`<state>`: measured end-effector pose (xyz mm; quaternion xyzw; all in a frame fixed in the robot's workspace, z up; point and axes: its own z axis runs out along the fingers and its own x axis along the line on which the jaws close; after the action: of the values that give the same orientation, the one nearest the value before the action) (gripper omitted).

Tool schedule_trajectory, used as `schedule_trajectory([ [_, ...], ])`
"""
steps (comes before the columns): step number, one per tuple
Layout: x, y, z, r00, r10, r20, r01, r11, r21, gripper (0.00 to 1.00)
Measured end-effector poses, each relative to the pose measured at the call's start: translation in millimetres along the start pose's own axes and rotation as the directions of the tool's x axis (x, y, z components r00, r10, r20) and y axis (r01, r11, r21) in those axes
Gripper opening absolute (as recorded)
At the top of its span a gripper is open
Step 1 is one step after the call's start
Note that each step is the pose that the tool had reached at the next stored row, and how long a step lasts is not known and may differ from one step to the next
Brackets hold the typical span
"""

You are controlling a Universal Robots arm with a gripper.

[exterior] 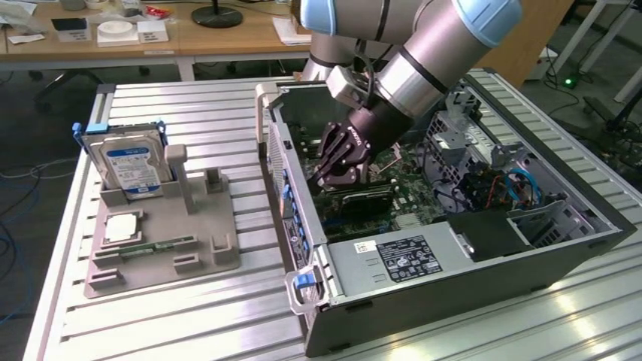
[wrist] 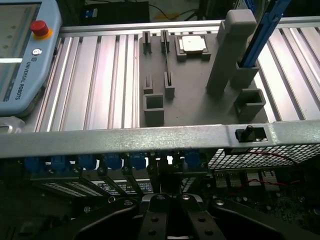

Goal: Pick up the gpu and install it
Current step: 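Press down on the gpu until it lock into place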

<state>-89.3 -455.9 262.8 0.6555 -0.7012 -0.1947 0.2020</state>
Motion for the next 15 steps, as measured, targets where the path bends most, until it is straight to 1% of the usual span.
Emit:
schedule_trajectory([
  [3,-0.1,-1.7,-1.7,1.0,-0.003,0.0045,0.003,1.0,-0.0013,0.1],
  [6,-0.3,-3.7,-5.2,1.0,-0.005,0.0074,0.005,1.0,-0.0029,0.1],
  [10,-0.4,-2.4,-7.2,1.0,-0.005,0.0081,0.005,1.0,-0.0066,0.1],
  [13,-0.3,-0.1,-5.7,1.0,-0.005,0.0081,0.006,1.0,-0.0075,0.1],
  [15,-0.2,0.8,-5.3,1.0,-0.005,0.0077,0.005,0.9999,-0.0098,0.1],
])
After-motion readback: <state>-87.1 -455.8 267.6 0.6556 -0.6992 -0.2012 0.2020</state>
